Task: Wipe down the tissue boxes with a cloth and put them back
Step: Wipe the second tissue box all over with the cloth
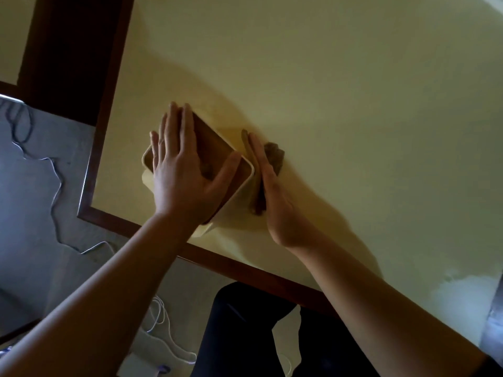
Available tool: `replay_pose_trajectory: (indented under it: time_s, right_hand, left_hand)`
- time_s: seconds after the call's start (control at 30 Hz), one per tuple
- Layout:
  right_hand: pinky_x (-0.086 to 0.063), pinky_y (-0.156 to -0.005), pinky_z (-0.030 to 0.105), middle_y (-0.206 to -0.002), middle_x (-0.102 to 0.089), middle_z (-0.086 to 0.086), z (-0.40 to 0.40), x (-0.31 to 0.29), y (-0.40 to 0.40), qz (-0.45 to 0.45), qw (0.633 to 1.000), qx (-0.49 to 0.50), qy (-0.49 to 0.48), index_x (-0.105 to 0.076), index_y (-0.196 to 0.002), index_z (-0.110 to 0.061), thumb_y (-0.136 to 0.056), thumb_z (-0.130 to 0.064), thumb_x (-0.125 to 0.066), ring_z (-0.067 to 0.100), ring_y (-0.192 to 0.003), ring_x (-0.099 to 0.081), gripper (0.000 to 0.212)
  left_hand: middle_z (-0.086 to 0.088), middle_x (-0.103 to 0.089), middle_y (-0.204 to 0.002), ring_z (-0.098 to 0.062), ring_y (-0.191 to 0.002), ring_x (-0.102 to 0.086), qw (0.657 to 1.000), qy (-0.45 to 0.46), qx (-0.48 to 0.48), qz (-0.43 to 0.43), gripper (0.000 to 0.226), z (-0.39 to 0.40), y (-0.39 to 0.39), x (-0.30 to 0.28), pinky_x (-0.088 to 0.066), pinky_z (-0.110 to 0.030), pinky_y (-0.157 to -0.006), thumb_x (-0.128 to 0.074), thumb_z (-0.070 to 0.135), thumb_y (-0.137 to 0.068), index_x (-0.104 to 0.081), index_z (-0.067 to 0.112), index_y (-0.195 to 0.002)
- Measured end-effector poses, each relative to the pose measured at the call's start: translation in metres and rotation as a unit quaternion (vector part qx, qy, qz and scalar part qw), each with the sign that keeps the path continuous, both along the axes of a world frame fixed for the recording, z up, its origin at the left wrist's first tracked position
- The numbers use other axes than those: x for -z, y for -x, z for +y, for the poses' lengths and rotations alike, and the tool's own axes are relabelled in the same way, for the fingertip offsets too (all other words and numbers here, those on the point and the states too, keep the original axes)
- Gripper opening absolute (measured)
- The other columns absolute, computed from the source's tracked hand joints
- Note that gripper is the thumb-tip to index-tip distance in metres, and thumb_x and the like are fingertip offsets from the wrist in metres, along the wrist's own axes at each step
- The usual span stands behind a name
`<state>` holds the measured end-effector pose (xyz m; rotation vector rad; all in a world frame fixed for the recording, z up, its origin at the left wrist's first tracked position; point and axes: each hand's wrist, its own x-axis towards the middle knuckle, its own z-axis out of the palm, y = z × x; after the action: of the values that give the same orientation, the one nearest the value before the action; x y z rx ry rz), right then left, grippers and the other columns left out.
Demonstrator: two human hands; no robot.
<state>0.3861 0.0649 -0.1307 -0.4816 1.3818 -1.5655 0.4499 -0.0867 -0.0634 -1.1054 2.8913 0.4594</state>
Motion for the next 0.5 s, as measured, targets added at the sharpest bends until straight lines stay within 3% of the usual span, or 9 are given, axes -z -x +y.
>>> replay_pose_trajectory:
  time_s: [0.13, 0.23, 0.3, 0.5]
  right_hand:
    - [-0.010, -0.132, 0.054, -0.177, -0.001, -0.011, 0.017, 0.000, -0.018, 0.025, 0.999, -0.021, 0.013, -0.006, -0.167, -0.037, -0.114, -0.038, -0.014, 0.010, -0.163, 0.001, 0.053]
    - [-0.006, -0.133, 0.050, -0.177, 0.006, -0.012, 0.020, -0.005, -0.022, 0.029, 0.999, -0.020, 0.009, -0.002, -0.164, -0.037, -0.113, -0.038, -0.013, 0.005, -0.162, 0.007, 0.052]
    - [-0.004, -0.134, 0.048, -0.177, 0.007, -0.012, 0.018, -0.008, -0.024, 0.039, 0.999, -0.014, 0.000, -0.002, -0.164, -0.038, -0.114, -0.036, -0.012, 0.003, -0.161, 0.008, 0.051]
    - [-0.003, -0.132, 0.055, -0.177, 0.006, -0.010, 0.031, -0.007, -0.042, -0.007, 1.000, -0.020, 0.012, 0.002, -0.167, -0.034, -0.112, -0.041, -0.017, 0.012, -0.163, 0.006, 0.059]
  left_hand:
    - [-0.002, -0.011, -0.174, -0.023, -0.161, -0.005, 0.981, 0.006, 0.192, -0.007, 0.086, -0.018, -0.003, -0.009, -0.005, -0.059, -0.128, -0.039, 0.071, -0.097, -0.019, 0.023, -0.166]
    - [-0.003, 0.001, -0.175, -0.024, -0.161, 0.004, 0.992, -0.001, 0.127, -0.020, 0.092, -0.010, -0.005, -0.005, 0.003, -0.056, -0.128, -0.036, 0.076, -0.095, -0.007, 0.026, -0.167]
    - [-0.007, 0.005, -0.174, -0.022, -0.160, 0.008, 0.997, 0.006, 0.067, -0.026, 0.098, 0.002, -0.008, 0.000, 0.003, -0.053, -0.129, -0.030, 0.078, -0.096, 0.002, 0.018, -0.166]
    - [-0.011, -0.011, -0.173, -0.024, -0.161, 0.001, 0.998, 0.040, 0.055, -0.012, 0.090, 0.011, -0.007, 0.004, -0.001, -0.054, -0.129, -0.030, 0.067, -0.101, -0.006, 0.008, -0.165]
